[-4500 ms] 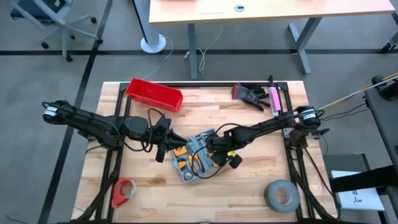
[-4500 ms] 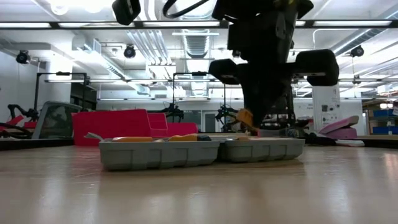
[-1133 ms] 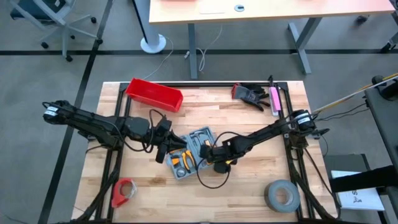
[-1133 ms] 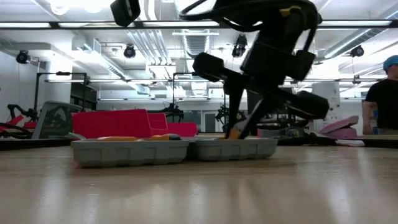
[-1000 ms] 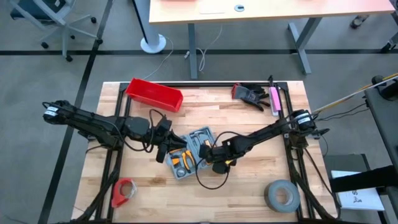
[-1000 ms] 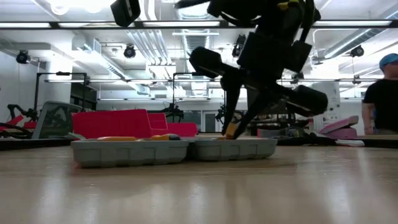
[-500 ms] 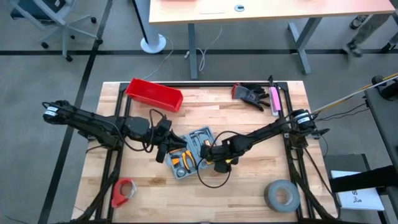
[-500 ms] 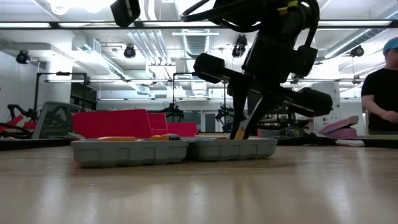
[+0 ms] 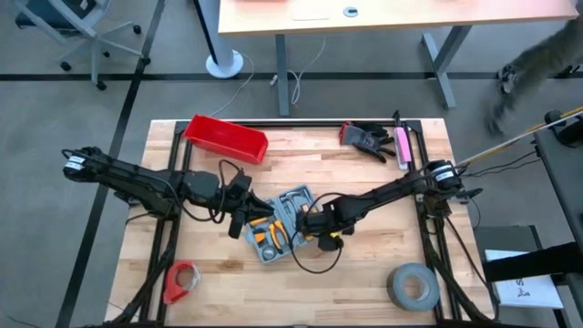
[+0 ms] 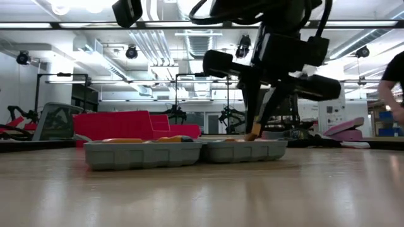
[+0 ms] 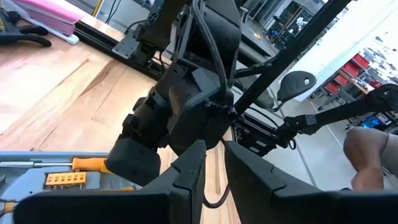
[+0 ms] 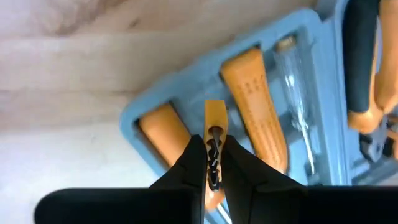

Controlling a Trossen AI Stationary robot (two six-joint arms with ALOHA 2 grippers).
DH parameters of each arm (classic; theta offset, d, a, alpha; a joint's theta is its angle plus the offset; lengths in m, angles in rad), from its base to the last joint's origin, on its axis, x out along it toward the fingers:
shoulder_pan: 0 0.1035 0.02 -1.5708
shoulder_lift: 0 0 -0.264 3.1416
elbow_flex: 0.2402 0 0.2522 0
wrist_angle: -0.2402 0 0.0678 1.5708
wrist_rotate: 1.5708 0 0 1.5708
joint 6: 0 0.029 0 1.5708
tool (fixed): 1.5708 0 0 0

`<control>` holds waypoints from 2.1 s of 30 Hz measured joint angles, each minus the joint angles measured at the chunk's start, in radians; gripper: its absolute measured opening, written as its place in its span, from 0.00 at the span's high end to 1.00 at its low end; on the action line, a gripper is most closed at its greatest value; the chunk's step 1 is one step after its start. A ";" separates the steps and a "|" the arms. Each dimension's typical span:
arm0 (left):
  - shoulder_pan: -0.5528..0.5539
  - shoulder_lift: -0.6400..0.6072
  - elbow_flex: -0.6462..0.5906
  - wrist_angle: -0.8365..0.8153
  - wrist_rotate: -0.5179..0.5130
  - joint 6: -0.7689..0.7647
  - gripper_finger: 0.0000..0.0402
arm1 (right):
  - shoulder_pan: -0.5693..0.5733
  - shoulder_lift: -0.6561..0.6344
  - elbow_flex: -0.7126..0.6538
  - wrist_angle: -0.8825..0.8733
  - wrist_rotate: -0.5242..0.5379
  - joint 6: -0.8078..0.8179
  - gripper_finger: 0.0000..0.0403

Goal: Prefit tool cases
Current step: Put the yellow screwdriver bit set into the prefit tool case

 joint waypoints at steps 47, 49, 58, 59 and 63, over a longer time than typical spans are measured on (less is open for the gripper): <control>0.000 0.000 0.000 -0.001 -0.006 -0.002 0.84 | 0.002 0.050 0.066 -0.119 -0.015 -0.094 0.70; 0.000 0.000 0.000 -0.001 -0.006 -0.002 0.84 | 0.002 0.050 0.066 -0.119 -0.014 -0.097 0.69; 0.000 0.000 0.000 0.001 -0.007 -0.003 0.84 | -0.001 0.050 0.066 -0.116 0.044 -0.107 0.72; 0.000 0.000 0.000 0.001 -0.007 -0.003 0.84 | -0.001 0.050 0.066 -0.114 0.050 -0.110 0.73; 0.000 0.000 0.000 0.001 -0.007 -0.003 0.84 | 0.008 0.050 0.066 -0.089 0.055 -0.112 0.75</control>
